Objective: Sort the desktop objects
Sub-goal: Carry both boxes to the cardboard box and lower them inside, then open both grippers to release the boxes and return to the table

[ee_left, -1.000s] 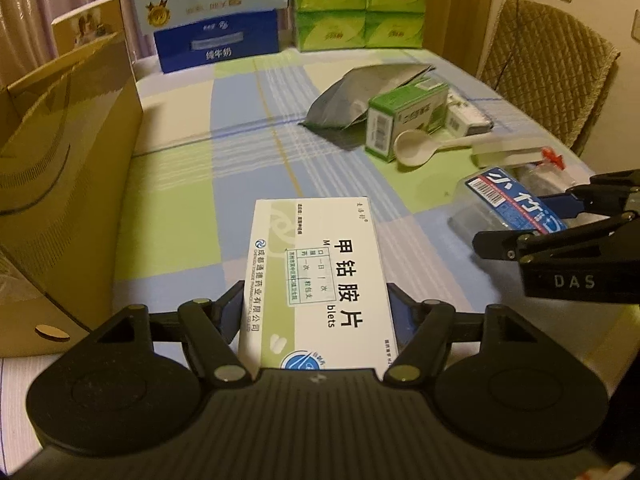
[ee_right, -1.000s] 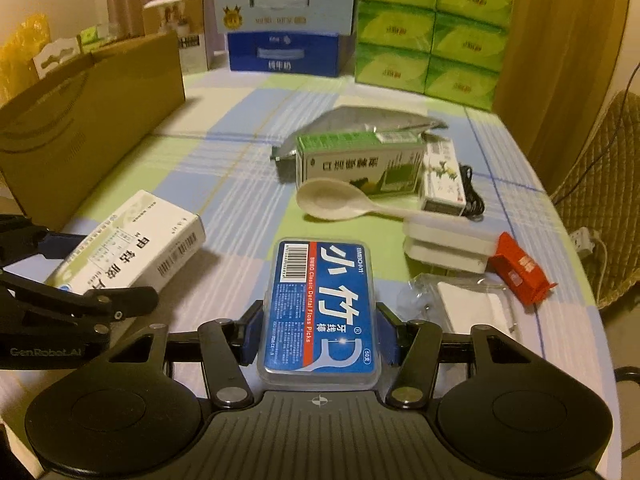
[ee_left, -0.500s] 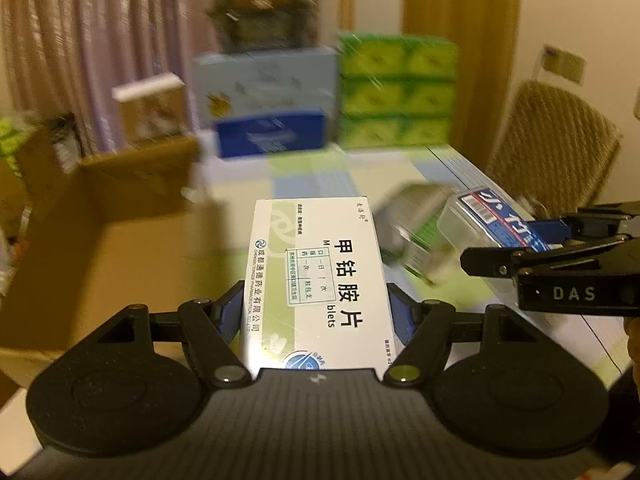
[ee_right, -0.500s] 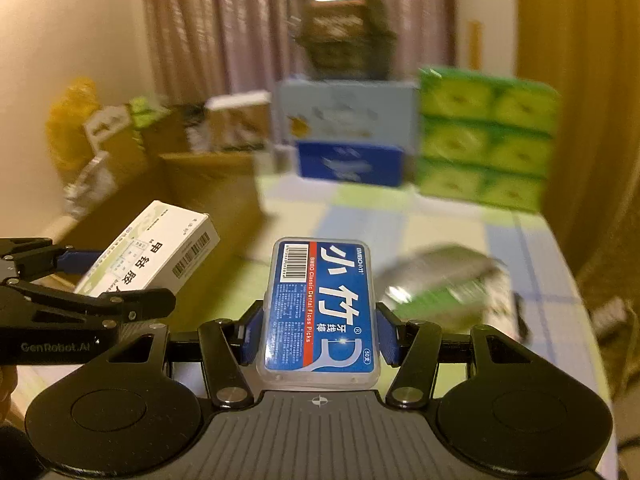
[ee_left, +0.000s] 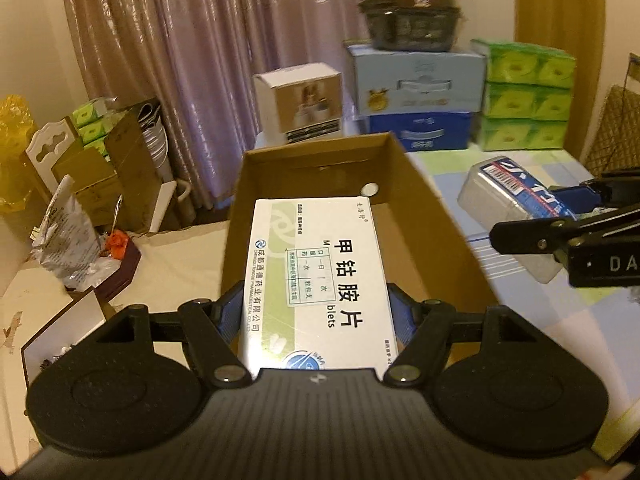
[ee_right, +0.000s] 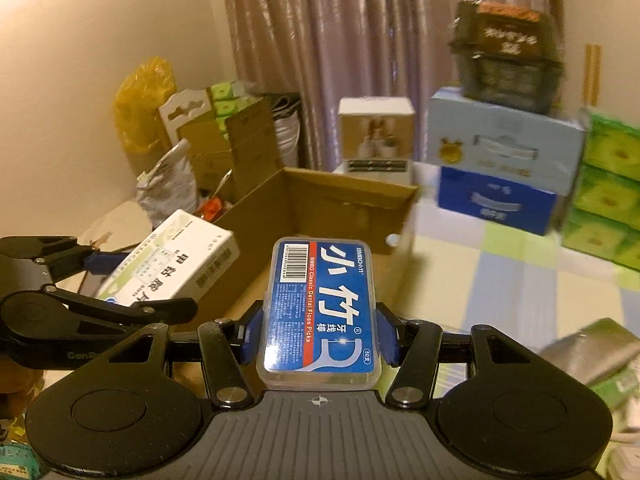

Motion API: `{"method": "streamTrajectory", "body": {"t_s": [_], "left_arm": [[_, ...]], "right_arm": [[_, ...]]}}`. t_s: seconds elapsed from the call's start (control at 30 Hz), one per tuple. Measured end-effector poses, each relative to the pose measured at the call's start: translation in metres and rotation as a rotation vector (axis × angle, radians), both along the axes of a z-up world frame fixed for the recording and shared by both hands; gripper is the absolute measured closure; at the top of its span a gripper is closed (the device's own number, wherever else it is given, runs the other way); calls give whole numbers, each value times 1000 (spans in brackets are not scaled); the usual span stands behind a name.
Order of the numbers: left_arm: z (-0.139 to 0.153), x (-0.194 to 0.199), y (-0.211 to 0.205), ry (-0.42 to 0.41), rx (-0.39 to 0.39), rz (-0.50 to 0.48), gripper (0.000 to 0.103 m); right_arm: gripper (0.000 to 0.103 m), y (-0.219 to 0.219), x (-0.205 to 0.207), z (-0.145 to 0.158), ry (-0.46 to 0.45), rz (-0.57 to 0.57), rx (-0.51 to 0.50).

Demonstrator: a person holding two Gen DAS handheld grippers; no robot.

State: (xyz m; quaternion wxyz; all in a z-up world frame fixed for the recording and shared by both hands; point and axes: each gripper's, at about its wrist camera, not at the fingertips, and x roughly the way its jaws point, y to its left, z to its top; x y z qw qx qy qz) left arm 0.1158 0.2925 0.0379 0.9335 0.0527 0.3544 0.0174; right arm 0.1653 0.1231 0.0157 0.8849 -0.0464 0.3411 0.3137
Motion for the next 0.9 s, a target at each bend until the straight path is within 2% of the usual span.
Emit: {"method": "streamTrajectory", "body": {"t_s": [0.37, 0.7, 0.9], "left_arm": [[-35, 24, 24, 24, -13, -13, 34], [-32, 15, 30, -19, -19, 9, 33], [-27, 8, 33, -31, -21, 27, 32]], "right_arm": [[50, 17, 28, -28, 56, -11, 22], [50, 24, 26, -32, 77, 23, 48], [44, 18, 22, -23, 66, 18, 85]]}}
